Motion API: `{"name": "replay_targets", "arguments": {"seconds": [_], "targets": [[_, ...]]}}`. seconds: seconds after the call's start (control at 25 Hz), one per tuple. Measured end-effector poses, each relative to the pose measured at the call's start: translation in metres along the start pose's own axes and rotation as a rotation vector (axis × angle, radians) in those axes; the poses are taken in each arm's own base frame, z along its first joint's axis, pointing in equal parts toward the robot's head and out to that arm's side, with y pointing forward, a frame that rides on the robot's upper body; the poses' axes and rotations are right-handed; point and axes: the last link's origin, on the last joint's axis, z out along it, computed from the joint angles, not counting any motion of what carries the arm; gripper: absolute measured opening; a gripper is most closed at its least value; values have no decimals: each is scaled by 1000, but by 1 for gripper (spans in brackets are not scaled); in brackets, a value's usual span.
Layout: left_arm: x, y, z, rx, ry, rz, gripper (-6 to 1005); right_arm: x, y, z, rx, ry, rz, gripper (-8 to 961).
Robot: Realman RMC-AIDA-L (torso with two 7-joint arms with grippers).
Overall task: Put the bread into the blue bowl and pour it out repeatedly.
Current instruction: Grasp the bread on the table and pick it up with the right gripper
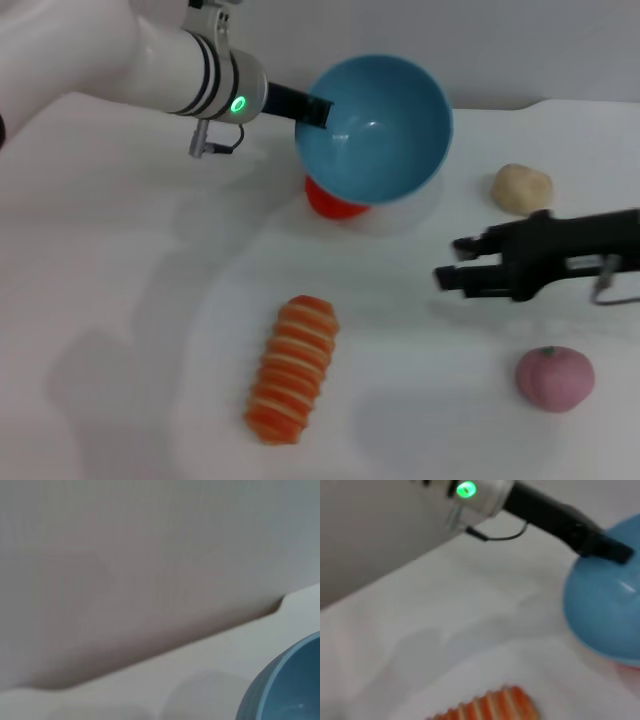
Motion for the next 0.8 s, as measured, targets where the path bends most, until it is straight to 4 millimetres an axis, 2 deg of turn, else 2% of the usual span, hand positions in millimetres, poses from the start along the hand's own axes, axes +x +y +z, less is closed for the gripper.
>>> {"name": "replay_targets", "arguments": {"seconds": [0.32, 0.52, 0.8], "targets": [[-12, -4, -2, -20, -60, -63, -2, -31, 31, 44, -36, 291, -250, 474], [-13, -3, -3, -29, -76, -74, -1, -46, 52, 65, -74, 376, -402, 472], [-14, -1, -4, -40, -86, -78, -1, -51, 70, 92, -96, 443, -549, 470]]}}
